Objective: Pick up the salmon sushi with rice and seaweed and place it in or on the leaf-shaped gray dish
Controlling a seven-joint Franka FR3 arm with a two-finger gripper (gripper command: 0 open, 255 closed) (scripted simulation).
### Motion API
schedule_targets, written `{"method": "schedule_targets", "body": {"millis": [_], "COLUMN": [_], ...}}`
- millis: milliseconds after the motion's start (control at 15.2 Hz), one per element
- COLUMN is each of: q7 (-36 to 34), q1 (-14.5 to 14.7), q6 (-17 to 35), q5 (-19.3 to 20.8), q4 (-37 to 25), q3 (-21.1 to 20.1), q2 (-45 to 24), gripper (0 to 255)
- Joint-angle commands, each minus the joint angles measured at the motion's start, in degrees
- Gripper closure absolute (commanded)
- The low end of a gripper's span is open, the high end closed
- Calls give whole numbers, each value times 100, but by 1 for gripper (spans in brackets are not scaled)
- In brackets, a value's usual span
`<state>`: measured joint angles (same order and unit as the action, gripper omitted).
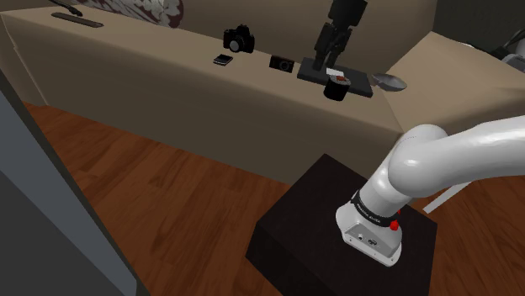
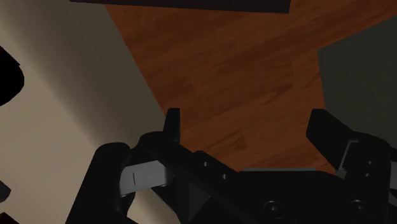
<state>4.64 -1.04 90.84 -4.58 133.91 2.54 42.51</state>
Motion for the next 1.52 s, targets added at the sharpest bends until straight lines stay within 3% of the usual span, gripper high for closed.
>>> {"method": "schedule_targets", "body": {"millis": [0, 858, 1320, 1452], "q7": [0, 2886, 4459, 4561], "q1": [0, -135, -83, -88], "q6": [0, 395, 751, 850], "q5": [0, 1205, 1426, 1429], "q4": [0, -411, -1187, -1170], "q3": [0, 1676, 2511, 2564], "q2": [0, -1172, -2386, -2473], "gripper": [0, 0, 0, 0]}}
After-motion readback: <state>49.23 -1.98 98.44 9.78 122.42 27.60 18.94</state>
